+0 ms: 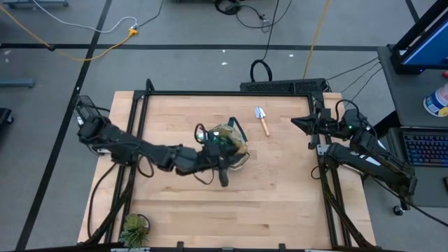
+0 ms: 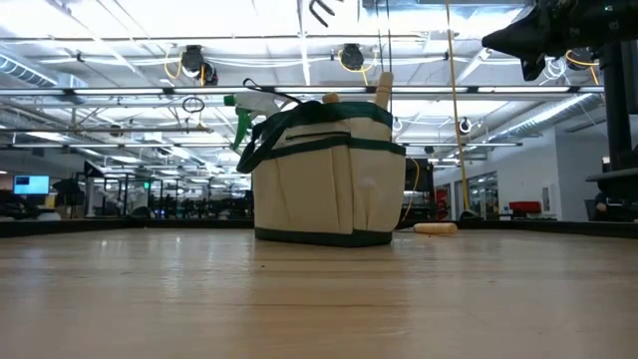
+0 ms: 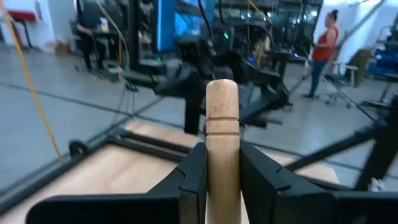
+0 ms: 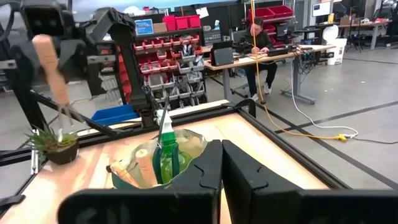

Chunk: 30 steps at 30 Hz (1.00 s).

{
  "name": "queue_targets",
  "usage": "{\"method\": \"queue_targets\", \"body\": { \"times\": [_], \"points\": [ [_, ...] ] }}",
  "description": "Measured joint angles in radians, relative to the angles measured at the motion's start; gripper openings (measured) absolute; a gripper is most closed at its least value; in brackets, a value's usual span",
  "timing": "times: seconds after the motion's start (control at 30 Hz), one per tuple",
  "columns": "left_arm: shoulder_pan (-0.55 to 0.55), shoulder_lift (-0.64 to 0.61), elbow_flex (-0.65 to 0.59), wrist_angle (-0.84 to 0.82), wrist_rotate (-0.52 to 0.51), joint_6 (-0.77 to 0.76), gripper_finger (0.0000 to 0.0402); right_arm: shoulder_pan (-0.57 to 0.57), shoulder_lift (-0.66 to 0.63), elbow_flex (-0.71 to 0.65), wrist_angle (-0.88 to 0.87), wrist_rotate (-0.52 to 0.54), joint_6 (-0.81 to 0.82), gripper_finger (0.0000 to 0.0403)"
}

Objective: Pick & Place Garden tools in Gardening bag
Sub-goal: Put the hand rake into the gardening bag

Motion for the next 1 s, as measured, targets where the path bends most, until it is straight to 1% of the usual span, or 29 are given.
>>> {"method": "queue_targets", "body": {
  "times": [0.27, 0.47, 0.63, 0.77, 0.83, 1.0],
  "points": [
    [0.103, 0.0, -0.062, 0.107, 0.012, 0.038, 0.0067, 0.0, 0.0, 0.0, -0.005, 0.0, 0.0, 0.0],
    [0.184, 0.0, -0.145, 0.265, 0.109, 0.035, 0.0067, 0.0, 0.0, 0.0, -0.007, 0.001, 0.0, 0.0],
    [0.24, 0.0, -0.244, 0.427, 0.228, -0.035, 0.0067, 0.0, 0.0, 0.0, -0.007, 0.001, 0.001, 0.0],
    [0.261, 0.0, -0.307, 0.513, 0.262, -0.066, 0.0067, 0.0, 0.0, 0.0, -0.014, 0.002, 0.003, 0.0],
    [0.263, 0.0, -0.323, 0.538, 0.271, -0.064, 0.0067, 0.0, 0.0, 0.0, -0.015, 0.002, 0.003, 0.0],
    [0.263, 0.0, -0.324, 0.528, 0.303, -0.009, 0.0067, 0.0, 0.0, 0.0, -0.015, 0.002, 0.003, 0.0]
  ]
}}
